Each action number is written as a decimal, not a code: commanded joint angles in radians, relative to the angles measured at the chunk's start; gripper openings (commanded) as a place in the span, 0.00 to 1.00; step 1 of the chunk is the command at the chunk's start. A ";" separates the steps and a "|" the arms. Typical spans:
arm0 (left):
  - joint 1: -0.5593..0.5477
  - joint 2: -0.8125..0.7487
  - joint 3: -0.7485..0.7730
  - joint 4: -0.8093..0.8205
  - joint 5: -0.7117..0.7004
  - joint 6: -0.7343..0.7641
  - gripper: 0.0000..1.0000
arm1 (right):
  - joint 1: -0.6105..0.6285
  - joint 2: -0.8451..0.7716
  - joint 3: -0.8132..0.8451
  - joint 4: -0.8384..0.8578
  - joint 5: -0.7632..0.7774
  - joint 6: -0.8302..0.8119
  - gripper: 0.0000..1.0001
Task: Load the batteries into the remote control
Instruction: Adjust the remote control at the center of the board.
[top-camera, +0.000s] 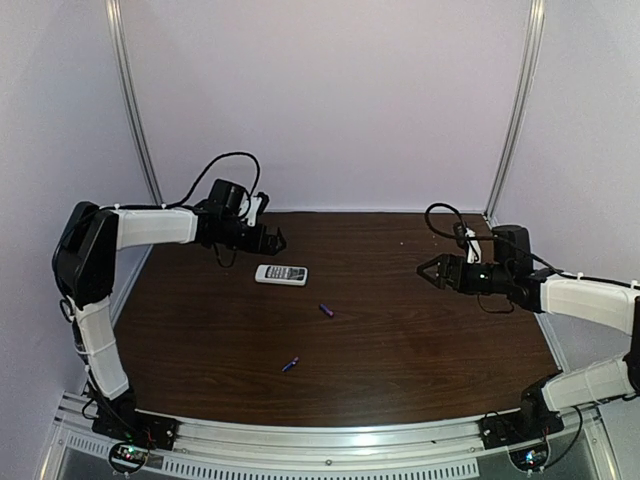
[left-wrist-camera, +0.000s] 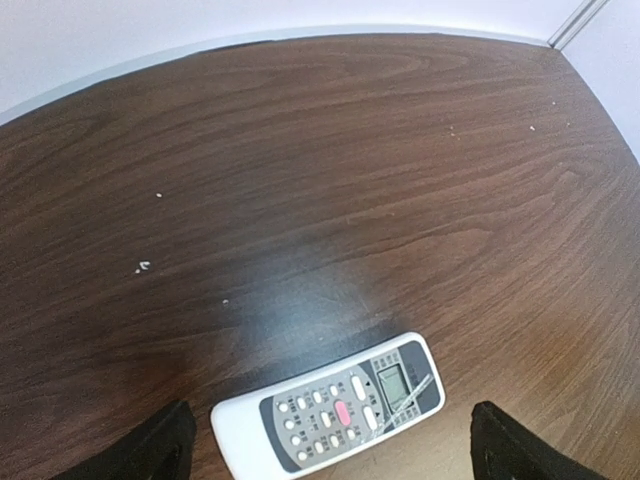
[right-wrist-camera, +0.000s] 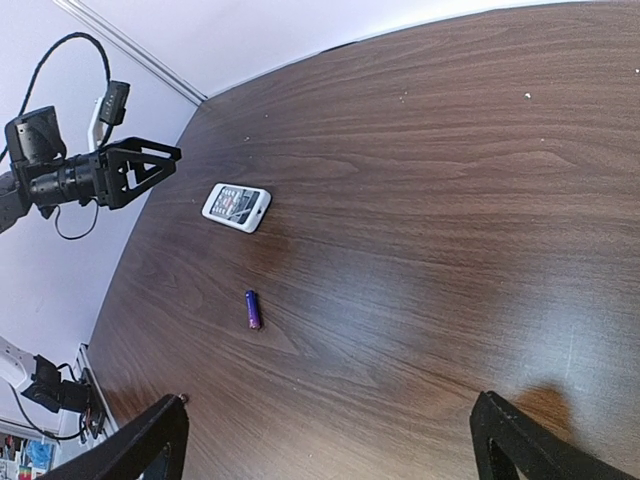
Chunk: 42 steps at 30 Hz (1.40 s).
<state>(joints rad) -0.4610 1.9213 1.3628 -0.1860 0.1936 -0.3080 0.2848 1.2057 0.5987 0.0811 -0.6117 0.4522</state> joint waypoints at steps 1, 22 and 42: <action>0.014 0.072 0.067 0.015 0.073 0.021 0.97 | -0.002 -0.011 -0.019 0.029 -0.017 0.015 1.00; 0.042 0.279 0.171 -0.049 0.145 0.024 0.97 | -0.002 -0.019 0.002 0.017 -0.008 0.020 1.00; -0.062 0.012 -0.188 -0.009 0.118 0.017 0.96 | -0.001 -0.020 0.001 0.019 -0.020 0.017 1.00</action>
<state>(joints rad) -0.4896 1.9949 1.2144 -0.1589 0.3645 -0.3050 0.2848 1.1995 0.5949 0.0860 -0.6247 0.4709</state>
